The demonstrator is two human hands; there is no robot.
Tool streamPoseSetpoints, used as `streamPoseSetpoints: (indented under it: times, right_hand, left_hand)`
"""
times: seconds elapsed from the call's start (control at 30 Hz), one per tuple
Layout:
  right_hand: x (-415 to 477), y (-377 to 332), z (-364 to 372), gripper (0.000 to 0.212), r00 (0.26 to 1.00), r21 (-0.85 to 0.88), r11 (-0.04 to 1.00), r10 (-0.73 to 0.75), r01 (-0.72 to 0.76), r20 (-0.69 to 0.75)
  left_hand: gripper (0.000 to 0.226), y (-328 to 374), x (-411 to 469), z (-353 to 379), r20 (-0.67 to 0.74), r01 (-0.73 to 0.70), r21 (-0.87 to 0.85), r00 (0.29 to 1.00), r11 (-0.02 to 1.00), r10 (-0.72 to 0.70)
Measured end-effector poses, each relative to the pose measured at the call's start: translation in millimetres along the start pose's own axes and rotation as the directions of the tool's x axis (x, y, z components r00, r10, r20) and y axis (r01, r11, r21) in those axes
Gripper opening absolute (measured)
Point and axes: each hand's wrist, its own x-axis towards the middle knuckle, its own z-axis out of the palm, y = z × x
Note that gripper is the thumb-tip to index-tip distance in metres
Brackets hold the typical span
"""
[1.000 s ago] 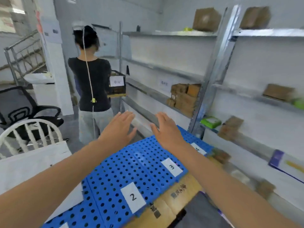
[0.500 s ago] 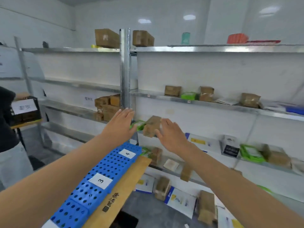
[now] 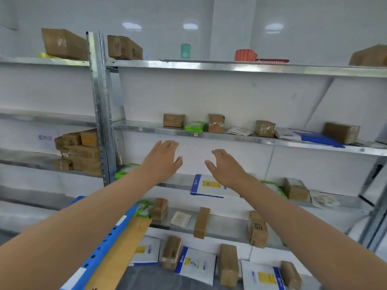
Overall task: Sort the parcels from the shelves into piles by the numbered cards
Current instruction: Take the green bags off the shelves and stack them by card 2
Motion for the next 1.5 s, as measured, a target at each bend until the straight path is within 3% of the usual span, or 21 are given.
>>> streamPoseSetpoints:
  times: [0.47, 0.7, 0.97, 1.13, 1.3, 1.5]
  right_hand:
    - [217, 46, 47, 0.056, 0.998, 0.02, 0.997, 0.067, -0.068, 0.019]
    - [279, 65, 74, 0.061, 0.984, 0.043, 0.992, 0.108, -0.115, 0.139]
    - [361, 77, 90, 0.049, 0.987, 0.167, 0.976, 0.123, -0.139, 0.102]
    - [417, 91, 104, 0.057, 0.986, 0.172, 0.974, 0.13, -0.146, 0.106]
    - [487, 114, 124, 0.067, 0.976, 0.192, 0.962, 0.168, -0.193, 0.139]
    - [520, 114, 129, 0.059, 0.943, 0.223, 0.919, 0.301, -0.326, 0.139]
  left_hand:
    - [0.046, -81, 197, 92, -0.004, -0.029, -0.027, 1.0, 0.999, 0.029]
    - [0.048, -112, 246, 143, 0.055, -0.041, -0.033, 0.998, 0.999, 0.043]
    - [0.047, -137, 309, 162, 0.027, -0.055, -0.012, 0.998, 0.998, 0.056]
    - [0.038, -144, 349, 175, 0.02, -0.068, -0.004, 0.997, 0.998, 0.069]
    - [0.028, -153, 401, 197, 0.08, -0.013, -0.092, 0.997, 0.996, 0.021]
    - [0.025, -157, 457, 231, 0.173, 0.077, -0.224, 0.984, 0.971, -0.038]
